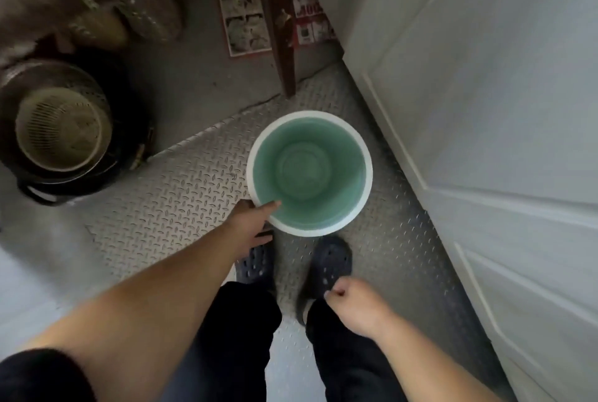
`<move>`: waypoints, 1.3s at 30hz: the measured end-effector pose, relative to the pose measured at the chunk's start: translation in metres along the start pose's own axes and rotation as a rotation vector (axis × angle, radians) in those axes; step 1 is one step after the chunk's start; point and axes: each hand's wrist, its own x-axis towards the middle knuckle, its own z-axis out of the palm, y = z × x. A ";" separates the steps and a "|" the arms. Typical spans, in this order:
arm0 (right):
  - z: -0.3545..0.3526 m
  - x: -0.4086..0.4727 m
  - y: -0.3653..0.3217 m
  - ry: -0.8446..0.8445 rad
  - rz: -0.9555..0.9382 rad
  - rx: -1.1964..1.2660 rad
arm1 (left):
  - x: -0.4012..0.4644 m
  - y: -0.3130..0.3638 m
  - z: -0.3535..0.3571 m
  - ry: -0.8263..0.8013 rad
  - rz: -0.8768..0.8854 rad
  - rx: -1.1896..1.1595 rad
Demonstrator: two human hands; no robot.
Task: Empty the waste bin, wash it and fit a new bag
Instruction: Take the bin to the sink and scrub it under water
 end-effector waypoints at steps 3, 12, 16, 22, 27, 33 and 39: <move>-0.005 0.007 0.003 0.023 -0.025 0.026 | 0.017 -0.003 0.005 0.000 -0.019 -0.154; -0.011 -0.001 0.003 0.070 -0.048 -0.001 | 0.021 -0.001 0.018 0.129 0.064 -0.147; -0.009 -0.022 0.008 0.094 -0.050 -0.017 | 0.000 -0.011 0.003 0.196 0.108 -0.107; -0.018 -0.080 0.009 0.044 -0.036 -0.159 | -0.066 -0.026 -0.049 0.247 0.069 -0.070; -0.032 -0.142 -0.008 0.024 -0.107 -0.422 | -0.142 -0.049 -0.095 0.225 -0.016 -0.187; -0.053 -0.229 -0.031 -0.023 -0.178 -0.659 | -0.263 -0.087 -0.137 0.286 -0.025 -0.335; -0.072 -0.311 -0.059 -0.053 -0.242 -0.948 | -0.391 -0.129 -0.185 0.337 -0.017 -0.481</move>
